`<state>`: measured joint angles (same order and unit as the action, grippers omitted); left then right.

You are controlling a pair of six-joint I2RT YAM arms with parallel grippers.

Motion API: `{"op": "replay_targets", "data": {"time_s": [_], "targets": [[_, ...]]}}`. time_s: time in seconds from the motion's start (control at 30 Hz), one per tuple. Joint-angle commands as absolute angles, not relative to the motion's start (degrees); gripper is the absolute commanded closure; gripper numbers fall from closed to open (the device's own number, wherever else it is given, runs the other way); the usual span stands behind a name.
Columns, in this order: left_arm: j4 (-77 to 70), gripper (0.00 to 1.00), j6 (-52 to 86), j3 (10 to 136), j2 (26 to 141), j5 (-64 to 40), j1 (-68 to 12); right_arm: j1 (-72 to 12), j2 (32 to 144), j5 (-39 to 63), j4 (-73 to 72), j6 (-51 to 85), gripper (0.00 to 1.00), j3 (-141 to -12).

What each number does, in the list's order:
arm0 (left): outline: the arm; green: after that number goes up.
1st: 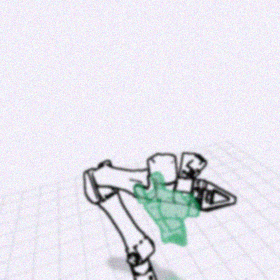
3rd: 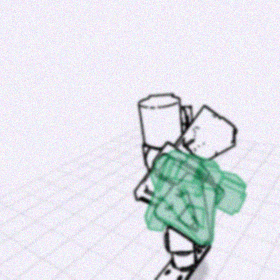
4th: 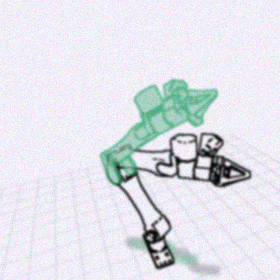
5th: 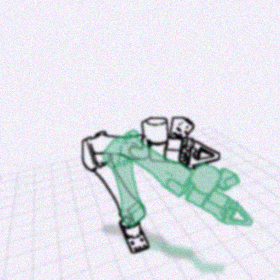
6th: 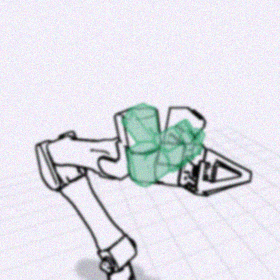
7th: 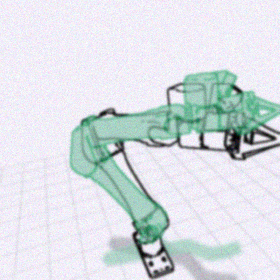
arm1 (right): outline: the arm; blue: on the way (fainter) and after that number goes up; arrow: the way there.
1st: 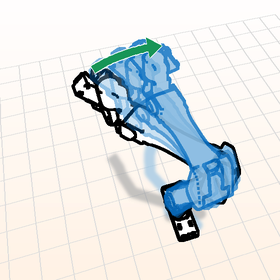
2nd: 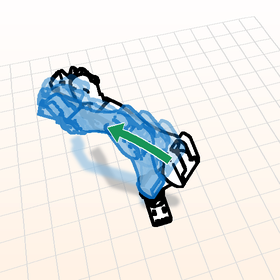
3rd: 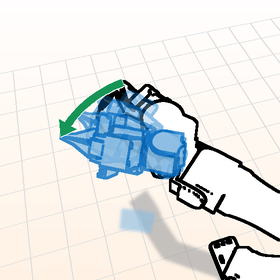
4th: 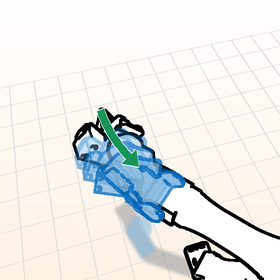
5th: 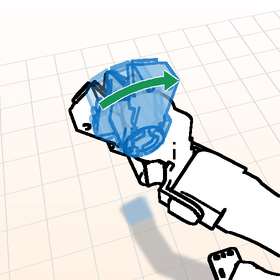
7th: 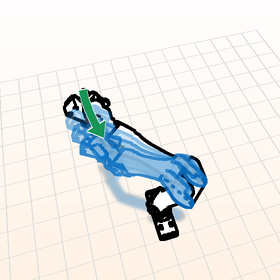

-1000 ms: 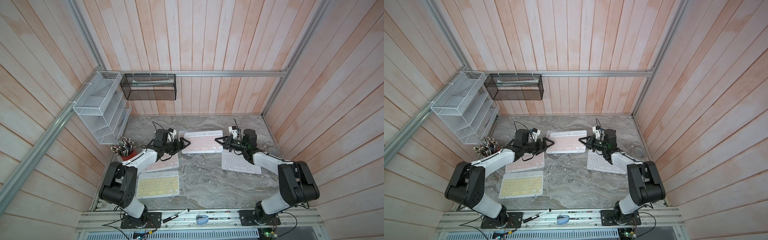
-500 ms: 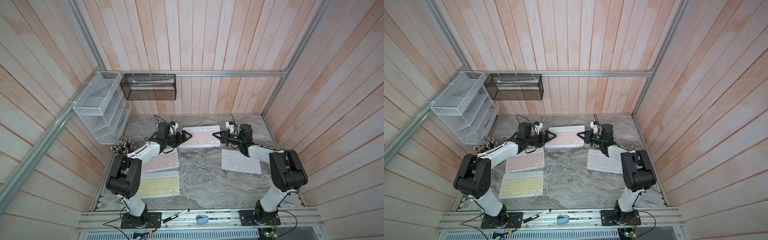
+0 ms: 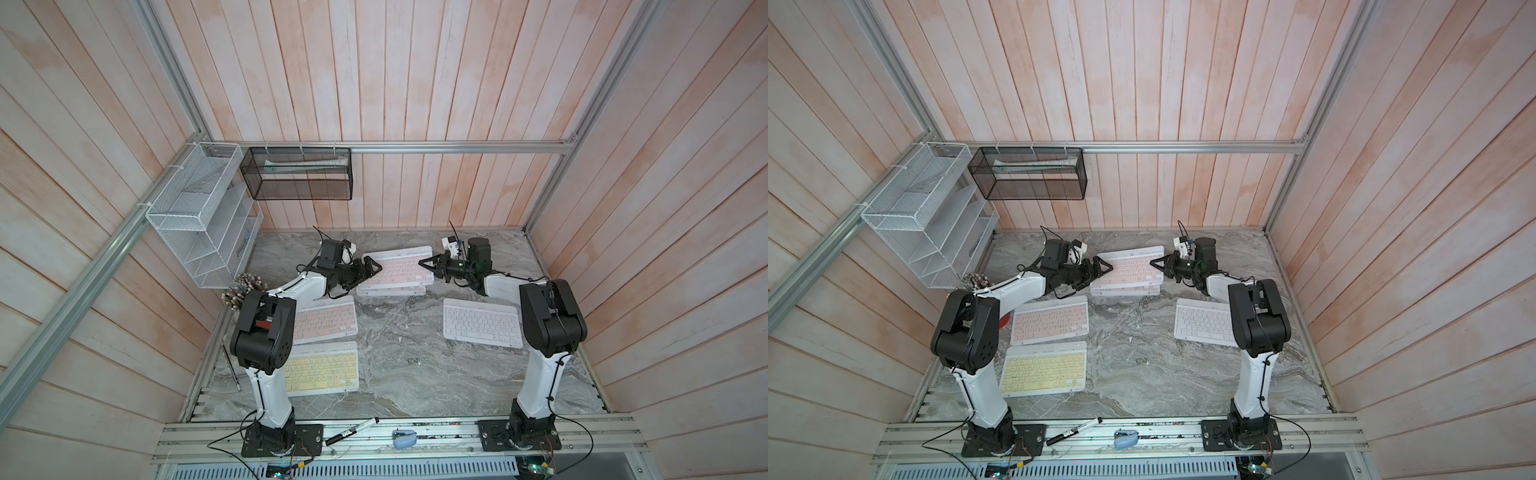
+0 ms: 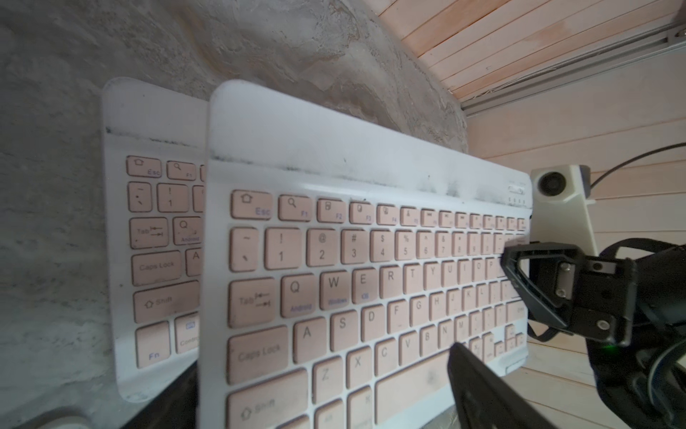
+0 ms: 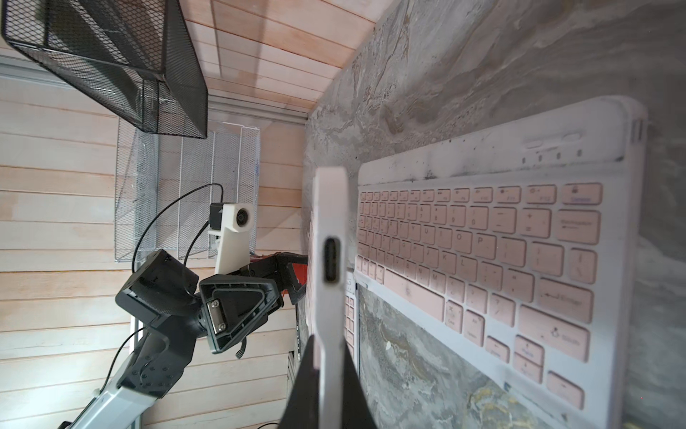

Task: Stack the numeric keypads
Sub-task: Place the numeric keypad at the numeric keypad.

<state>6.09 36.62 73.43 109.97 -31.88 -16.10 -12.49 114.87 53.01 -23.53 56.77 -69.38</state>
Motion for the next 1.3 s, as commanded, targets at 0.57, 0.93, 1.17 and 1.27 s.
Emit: {"op": "replay_targets", "data": {"time_s": [0.57,0.93,1.17,1.27], "targets": [[7.12,0.07,32.84,82.23,118.30,-27.37,-15.11,-13.73,126.78,49.82,-14.61,48.87,0.86,-79.57],[8.74,0.07,31.32,82.45,118.03,-24.28,-14.94,-13.63,128.14,45.42,-6.52,43.88,0.67,-84.50],[8.82,0.07,31.01,82.37,118.10,-23.75,-14.93,-14.40,128.14,39.45,2.75,38.04,0.54,-87.82],[8.88,0.07,30.95,82.34,118.12,-23.64,-14.92,-14.98,128.15,35.49,6.94,35.69,0.50,-89.30]]}}
